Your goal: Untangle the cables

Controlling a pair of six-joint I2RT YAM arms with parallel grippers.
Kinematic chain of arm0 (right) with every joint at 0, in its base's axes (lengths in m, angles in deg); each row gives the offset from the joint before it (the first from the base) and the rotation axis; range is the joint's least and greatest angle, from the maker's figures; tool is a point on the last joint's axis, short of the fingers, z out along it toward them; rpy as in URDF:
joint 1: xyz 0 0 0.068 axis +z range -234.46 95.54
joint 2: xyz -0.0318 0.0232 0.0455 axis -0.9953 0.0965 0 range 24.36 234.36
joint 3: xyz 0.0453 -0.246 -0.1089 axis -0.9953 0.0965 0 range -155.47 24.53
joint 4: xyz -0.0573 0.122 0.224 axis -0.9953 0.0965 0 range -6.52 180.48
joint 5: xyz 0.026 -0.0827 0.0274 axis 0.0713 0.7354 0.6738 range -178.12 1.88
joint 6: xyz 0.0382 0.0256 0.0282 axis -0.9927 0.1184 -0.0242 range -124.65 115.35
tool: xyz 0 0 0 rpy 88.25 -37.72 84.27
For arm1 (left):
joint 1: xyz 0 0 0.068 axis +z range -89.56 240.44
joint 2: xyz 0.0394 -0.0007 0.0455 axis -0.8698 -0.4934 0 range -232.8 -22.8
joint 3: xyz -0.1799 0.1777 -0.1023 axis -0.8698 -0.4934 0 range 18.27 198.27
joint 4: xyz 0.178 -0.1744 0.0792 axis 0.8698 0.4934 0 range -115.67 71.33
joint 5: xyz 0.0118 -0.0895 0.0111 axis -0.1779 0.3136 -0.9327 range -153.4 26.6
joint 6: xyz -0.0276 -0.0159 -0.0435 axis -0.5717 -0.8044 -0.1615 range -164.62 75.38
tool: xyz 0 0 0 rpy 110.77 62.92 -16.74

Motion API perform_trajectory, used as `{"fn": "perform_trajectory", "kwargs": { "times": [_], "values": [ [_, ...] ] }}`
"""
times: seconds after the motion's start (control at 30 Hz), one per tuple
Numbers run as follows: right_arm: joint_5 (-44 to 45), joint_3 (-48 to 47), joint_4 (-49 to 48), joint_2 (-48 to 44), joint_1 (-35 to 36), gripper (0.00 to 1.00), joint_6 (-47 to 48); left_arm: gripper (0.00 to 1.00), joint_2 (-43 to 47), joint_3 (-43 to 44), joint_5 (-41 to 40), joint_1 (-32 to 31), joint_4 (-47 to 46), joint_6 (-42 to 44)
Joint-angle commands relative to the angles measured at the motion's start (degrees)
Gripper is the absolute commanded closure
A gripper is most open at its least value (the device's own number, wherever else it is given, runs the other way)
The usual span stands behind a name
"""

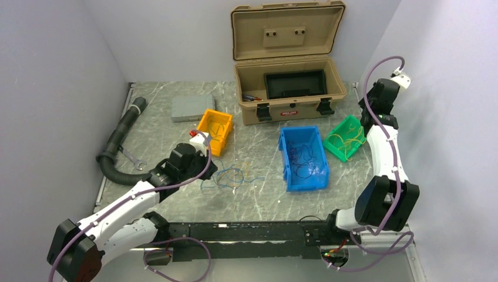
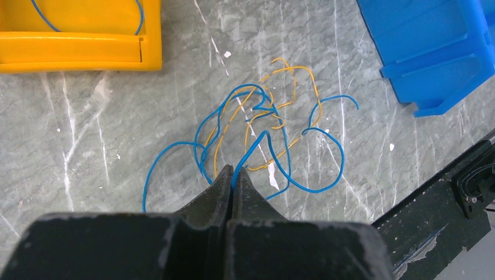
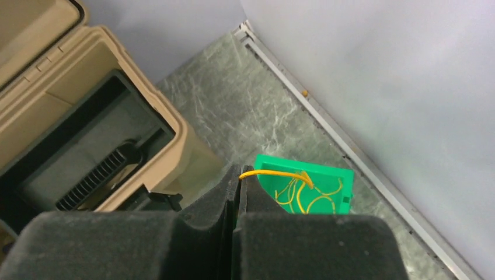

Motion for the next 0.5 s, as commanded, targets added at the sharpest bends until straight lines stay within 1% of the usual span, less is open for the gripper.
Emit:
{"fn": "perform_trajectory", "kwargs": {
  "times": [0.0,0.1,0.3,0.47],
  "values": [
    [-3.4,5.1,-14.1,0.5,-0.4,1.00,-2.0,1.00,-0.7,2.9,1.1,-0.2,-1.1,1.3],
    [-4.4,9.2,-17.1,0.3,-0.4,1.00,-3.6,1.00,-1.0,3.0,1.2,-0.2,-1.2,1.4],
    [-7.3,16.3,-17.2,-1.6,-0.5,1.00,-7.3,1.00,-1.0,3.2,1.0,-0.2,-0.9,1.9],
    [-7.0,22.5,-17.2,-3.6,-0.6,1.00,-12.1,1.00,-0.5,2.5,1.5,-0.2,-1.3,1.6]
  ]
}}
